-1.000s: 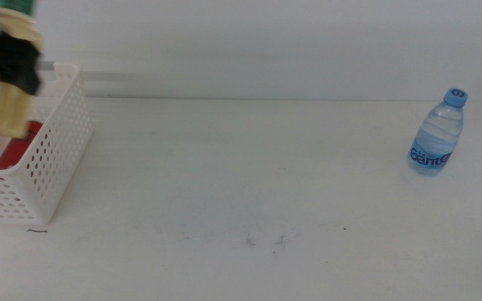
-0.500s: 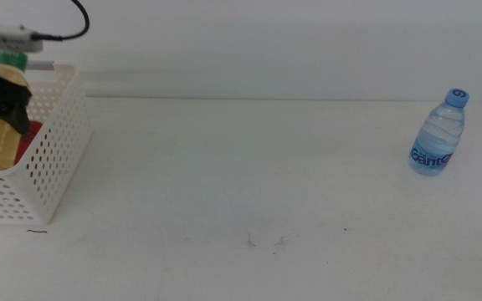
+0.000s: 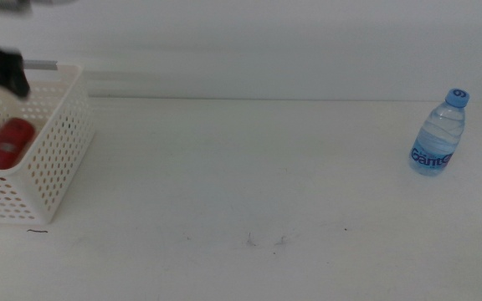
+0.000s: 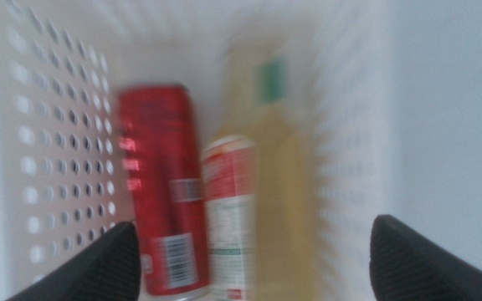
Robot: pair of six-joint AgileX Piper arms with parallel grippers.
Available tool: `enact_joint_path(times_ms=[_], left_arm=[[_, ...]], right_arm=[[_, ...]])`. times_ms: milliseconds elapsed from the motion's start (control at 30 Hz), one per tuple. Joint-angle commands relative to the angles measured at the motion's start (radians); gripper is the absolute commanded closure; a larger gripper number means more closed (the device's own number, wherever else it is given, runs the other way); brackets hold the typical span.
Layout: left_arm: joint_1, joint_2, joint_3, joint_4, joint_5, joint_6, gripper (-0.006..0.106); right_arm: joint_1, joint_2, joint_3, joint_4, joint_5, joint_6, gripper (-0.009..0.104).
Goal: Use arms to grab the bottles and put them into the dustbin to the left of the table.
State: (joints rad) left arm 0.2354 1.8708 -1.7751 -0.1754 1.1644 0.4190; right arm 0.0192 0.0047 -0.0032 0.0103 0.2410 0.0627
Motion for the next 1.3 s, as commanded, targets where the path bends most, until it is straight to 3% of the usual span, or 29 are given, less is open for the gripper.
enact_joint_path(times_ms=[0, 100, 233, 300, 500, 767, 900, 1267], left_arm=[[-0.023, -0.122, -0.014, -0.059, 0.029, 0.003, 0.007], [-0.059, -0.243, -0.014, -0.135, 0.057, 0.0, 0.007], [-0.105, -0.38, -0.009, -0.319, 0.057, 0.0, 0.007], [-0.152, -0.444, -0.001, -0.357, 0.057, 0.0, 0.007], [-0.331, -0.595, -0.001, -0.353, 0.057, -0.007, 0.007], [-0.569, -0.663, -0.001, -0.277, 0.057, -0.042, 0.007], [-0.585, -0.663, -0.001, -0.321, 0.057, -0.042, 0.007], [-0.585, -0.661, -0.001, -0.319, 0.057, -0.042, 0.007]], right_arm=[[-0.009, -0.005, 0.003, -0.01, -0.009, -0.003, 0.007], [-0.009, -0.005, 0.003, -0.01, -0.009, -0.003, 0.007], [-0.009, -0.005, 0.003, -0.01, -0.009, -0.003, 0.007], [-0.009, -0.005, 0.003, -0.01, -0.009, -0.003, 0.007], [-0.009, -0.005, 0.003, -0.01, -0.009, -0.003, 0.007], [-0.009, -0.005, 0.003, -0.01, -0.009, -0.003, 0.007], [-0.009, -0.005, 0.003, -0.01, -0.009, -0.003, 0.007], [-0.009, -0.002, -0.019, 0.004, -0.002, -0.003, 0.007]])
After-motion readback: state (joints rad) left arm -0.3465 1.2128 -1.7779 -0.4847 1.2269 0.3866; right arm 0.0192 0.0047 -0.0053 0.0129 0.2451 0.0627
